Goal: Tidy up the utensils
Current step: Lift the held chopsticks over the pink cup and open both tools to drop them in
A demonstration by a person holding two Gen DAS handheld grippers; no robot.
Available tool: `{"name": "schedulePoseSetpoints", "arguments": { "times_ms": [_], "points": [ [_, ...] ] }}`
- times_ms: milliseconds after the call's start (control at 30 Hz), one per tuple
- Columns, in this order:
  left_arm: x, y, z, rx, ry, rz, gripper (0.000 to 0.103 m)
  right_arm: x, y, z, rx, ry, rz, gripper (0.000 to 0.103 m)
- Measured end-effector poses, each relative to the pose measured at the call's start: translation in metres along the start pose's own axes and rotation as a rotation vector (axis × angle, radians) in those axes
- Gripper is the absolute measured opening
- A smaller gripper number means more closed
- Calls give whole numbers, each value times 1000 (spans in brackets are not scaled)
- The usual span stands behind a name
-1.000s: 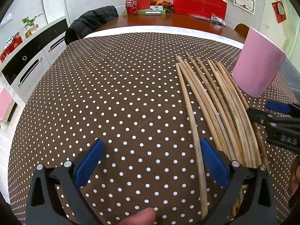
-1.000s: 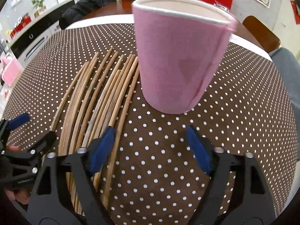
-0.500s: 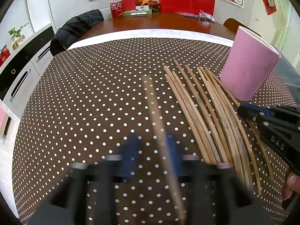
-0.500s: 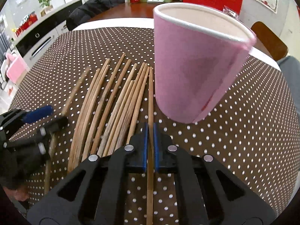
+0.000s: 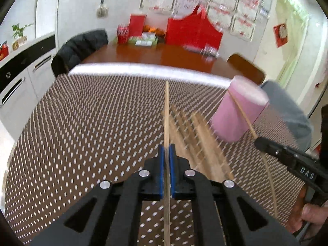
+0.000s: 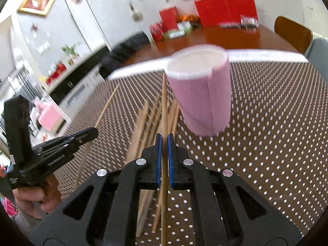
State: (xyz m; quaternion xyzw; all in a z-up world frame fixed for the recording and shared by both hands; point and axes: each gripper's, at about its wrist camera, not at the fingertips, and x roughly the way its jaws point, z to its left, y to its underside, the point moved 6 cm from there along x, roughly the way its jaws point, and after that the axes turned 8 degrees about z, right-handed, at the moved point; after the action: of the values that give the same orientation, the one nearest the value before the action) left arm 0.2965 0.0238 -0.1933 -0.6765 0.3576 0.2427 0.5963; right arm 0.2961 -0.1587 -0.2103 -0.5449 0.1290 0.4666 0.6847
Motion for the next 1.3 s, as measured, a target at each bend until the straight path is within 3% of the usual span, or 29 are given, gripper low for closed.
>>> {"name": "schedulePoseSetpoints", "arguments": {
  "times_ms": [233,567,867,1100,1300],
  "points": [
    [-42,-60,-42,50,120,-218,5,-61,-48,10,18,-108,-244,6],
    [-59,-159,-116,59,423,-487,5,-95,-141,-24,80,-131,-469,6],
    [-18,-188,-145,60,422,-534,5,-66,-187,-63,140,-135,-540,6],
    [31,-172,-145,77,346,-490,5,-32,-184,-79,147,-111,-509,6],
    [46,-156,-139,95,328,-447,5,-16,-170,-85,150,-97,-457,6]
  ]
}}
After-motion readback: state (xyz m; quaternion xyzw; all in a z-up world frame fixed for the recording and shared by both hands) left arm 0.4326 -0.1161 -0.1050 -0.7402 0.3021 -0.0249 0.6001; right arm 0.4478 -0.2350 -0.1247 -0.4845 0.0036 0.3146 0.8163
